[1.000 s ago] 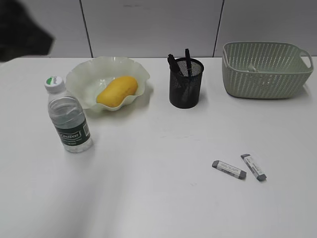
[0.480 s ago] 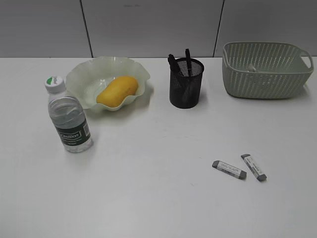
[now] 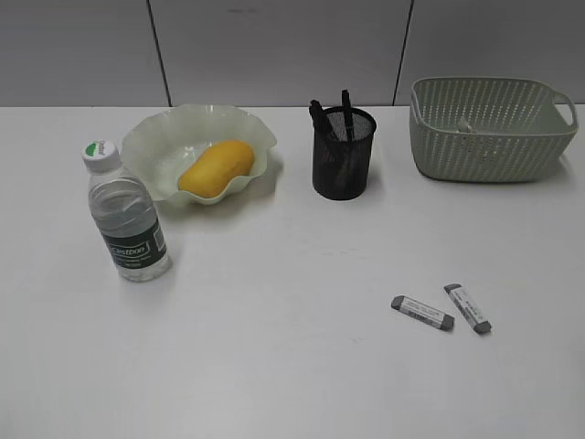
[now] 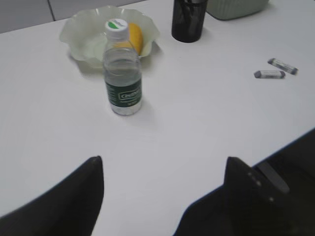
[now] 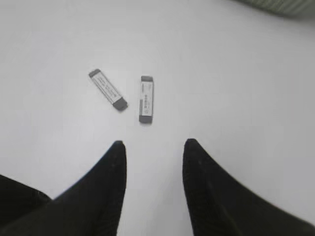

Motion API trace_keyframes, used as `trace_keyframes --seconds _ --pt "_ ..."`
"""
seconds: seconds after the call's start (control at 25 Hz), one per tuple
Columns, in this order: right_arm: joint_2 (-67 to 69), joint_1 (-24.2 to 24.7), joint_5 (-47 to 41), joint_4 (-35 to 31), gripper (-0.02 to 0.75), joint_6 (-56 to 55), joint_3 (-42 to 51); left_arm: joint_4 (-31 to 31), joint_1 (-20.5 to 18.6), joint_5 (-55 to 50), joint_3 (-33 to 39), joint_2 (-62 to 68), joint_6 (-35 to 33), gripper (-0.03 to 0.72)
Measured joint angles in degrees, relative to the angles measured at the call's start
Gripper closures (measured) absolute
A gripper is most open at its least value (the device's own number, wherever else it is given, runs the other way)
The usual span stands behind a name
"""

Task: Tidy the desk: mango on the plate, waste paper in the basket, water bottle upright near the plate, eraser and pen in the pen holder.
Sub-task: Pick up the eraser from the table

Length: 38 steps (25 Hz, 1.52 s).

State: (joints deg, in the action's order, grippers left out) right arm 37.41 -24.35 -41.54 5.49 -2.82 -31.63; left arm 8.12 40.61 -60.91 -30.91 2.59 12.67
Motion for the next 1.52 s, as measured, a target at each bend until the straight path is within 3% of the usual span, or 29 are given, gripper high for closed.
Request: trace_keyframes --seconds 0.16,0.36,0.56,0.92,1.16,1.44,1.52 --pt "30.6 0.0 5.5 -0.4 0.377 -0.8 -7.2 0.1 -8.2 0.1 0.0 -1.5 0.0 0.155" --pt "57.9 0.0 5.5 -0.2 0.291 -2.1 -19.2 0.0 -17.9 0.1 0.0 -1.7 0.0 0.195" --pt "69.9 0.2 4.7 0.3 0.281 -2.2 -25.2 0.0 -25.2 0.1 0.0 -2.2 0.0 0.240" --pt "72.8 3.3 7.7 1.1 0.286 -2.3 -25.7 -0.2 -26.5 0.1 0.0 -2.9 0.0 0.255" --pt "72.8 3.4 9.5 -0.2 0.365 -0.8 -25.7 -0.2 -26.5 0.1 0.0 -2.9 0.0 0.255" --pt "74.6 3.4 9.7 -1.2 0.393 -0.5 -25.9 -0.2 -26.5 0.1 0.0 -2.9 0.0 0.255" --pt "74.8 3.4 9.8 -1.8 0.456 -0.4 -26.2 -0.2 -26.5 0.1 0.0 -2.9 0.0 0.255"
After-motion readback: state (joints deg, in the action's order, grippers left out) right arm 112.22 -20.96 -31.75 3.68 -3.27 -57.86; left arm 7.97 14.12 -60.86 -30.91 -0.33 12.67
